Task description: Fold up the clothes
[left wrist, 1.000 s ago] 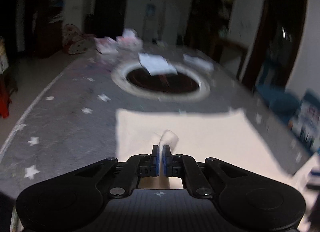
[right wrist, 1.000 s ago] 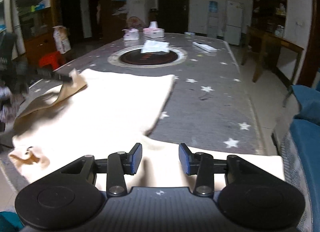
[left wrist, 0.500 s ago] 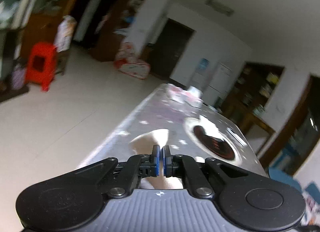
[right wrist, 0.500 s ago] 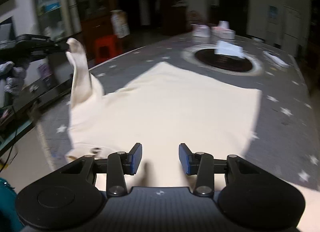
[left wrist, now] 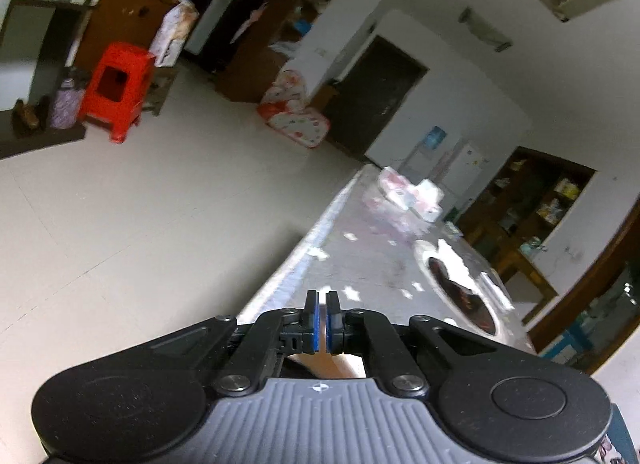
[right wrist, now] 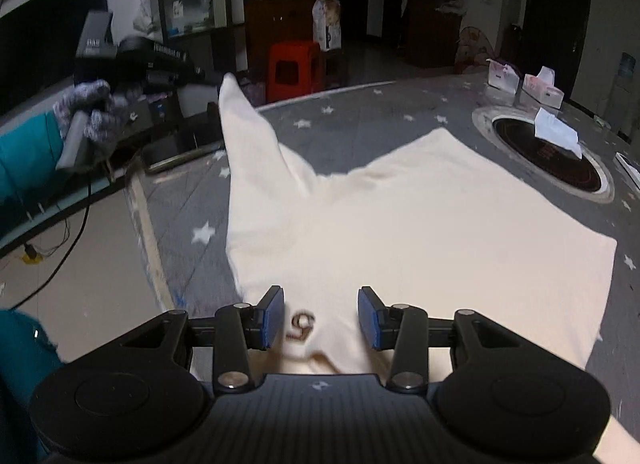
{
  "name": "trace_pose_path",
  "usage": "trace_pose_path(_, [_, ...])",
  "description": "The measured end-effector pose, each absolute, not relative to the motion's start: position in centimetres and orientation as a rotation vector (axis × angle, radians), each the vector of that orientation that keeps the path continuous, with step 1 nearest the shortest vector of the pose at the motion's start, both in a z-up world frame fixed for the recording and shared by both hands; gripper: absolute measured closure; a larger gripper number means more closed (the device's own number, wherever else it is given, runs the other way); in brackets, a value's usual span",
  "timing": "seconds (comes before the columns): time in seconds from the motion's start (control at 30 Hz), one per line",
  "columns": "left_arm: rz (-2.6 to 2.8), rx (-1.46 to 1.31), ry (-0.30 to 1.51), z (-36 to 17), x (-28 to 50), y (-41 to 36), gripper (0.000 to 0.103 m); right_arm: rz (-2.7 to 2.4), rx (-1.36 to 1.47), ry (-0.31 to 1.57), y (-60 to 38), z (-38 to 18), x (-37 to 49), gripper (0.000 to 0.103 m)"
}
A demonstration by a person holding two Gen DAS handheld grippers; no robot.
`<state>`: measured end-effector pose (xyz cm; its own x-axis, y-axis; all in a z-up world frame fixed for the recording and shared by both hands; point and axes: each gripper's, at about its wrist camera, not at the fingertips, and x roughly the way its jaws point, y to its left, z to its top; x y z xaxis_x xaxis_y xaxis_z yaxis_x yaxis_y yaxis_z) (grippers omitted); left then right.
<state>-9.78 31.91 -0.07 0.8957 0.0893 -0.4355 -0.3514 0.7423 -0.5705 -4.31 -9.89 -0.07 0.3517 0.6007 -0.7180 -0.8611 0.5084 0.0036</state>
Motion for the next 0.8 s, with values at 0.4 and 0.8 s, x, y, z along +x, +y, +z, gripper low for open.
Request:
trace_pose_path(0.4, [0.258,-0.7,0.466,-0.9,-9.3,30.6,0.058,0.997,-0.403,0.732,-9.5,-0.6,-4.3,0.058])
trace_pose_path(0.8, [0.259,-0.701,0.421,0.2,-7.6,29.7,0.098,0.967,-0.367,0.712,-10.7,-0.2,-4.3,0.058])
